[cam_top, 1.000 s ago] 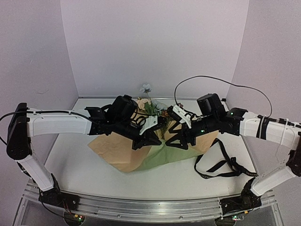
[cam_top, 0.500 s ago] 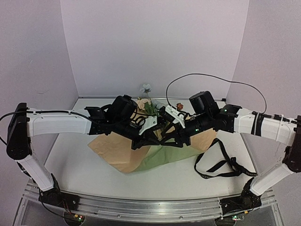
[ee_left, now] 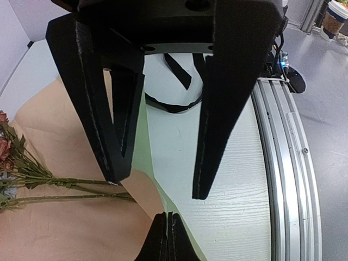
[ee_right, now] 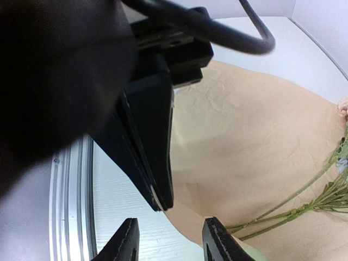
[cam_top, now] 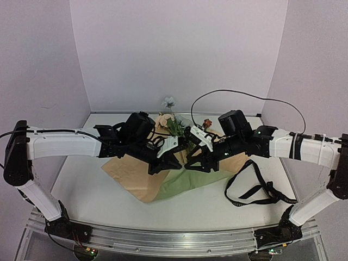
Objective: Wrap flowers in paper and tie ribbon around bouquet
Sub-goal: Pass from the left arm to the right
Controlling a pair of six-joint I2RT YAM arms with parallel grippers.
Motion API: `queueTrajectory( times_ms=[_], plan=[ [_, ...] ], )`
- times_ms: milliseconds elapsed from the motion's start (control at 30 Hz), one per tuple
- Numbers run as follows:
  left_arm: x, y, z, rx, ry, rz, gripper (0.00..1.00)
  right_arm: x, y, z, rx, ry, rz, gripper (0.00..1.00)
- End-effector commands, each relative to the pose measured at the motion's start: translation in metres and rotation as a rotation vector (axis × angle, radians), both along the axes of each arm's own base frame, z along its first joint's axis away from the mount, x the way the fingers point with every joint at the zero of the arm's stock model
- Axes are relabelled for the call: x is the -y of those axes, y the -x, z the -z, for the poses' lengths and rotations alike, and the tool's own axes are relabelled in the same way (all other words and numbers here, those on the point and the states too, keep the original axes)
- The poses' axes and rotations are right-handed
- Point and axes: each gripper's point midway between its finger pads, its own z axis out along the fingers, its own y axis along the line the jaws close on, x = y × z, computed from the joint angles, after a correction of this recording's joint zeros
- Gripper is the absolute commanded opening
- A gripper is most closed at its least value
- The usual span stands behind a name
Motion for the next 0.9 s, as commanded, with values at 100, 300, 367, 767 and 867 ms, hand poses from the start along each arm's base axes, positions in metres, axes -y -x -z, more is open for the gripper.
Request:
queueTrajectory(
  times_ms=[100, 300, 367, 767, 867],
  plan=[
    [0.001, 0.001, -0.050, 0.089, 0.138, 0.007, 0.00, 0.006, -0.010, -0.006, 0.041, -0.073, 0.053, 0.50],
    [-0.002, 0.006, -0.052, 0.112, 0.155, 0.029, 0.00, 0.005, -0.013, -0.002, 0.048, -0.077, 0.035, 0.60],
    [-0.003, 0.005, -0.054, 0.126, 0.155, 0.026, 0.00, 0.005, -0.016, -0.003, 0.036, -0.084, 0.038, 0.60],
    [0.004, -0.007, -0.053, 0.154, 0.159, -0.013, 0.00, 0.010, -0.013, 0.000, -0.027, -0.090, 0.076, 0.19],
    [0.005, -0.011, -0.053, 0.157, 0.167, -0.034, 0.02, 0.015, -0.014, 0.005, -0.034, -0.076, 0.107, 0.00]
  ],
)
